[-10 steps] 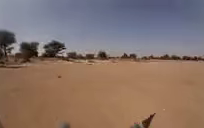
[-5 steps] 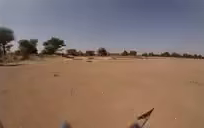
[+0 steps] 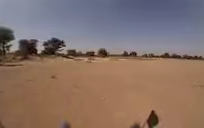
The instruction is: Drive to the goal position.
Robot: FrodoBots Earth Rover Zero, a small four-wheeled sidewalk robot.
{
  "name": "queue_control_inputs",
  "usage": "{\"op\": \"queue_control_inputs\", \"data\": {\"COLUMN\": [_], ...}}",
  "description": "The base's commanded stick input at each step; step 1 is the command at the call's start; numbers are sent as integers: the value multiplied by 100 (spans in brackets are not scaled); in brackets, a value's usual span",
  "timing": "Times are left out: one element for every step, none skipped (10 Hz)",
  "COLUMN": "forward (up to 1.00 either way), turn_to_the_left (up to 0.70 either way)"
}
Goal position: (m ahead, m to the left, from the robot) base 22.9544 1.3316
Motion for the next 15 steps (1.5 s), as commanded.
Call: {"op": "queue_control_inputs", "data": {"forward": [50, 50, 50, 50, 50, 50, 50, 50, 50, 50, 50, 50, 50, 50, 50], "turn_to_the_left": [0, 0, 0, 0, 0, 0, 0, 0, 0, 0, 0, 0, 0, 0, 0]}}
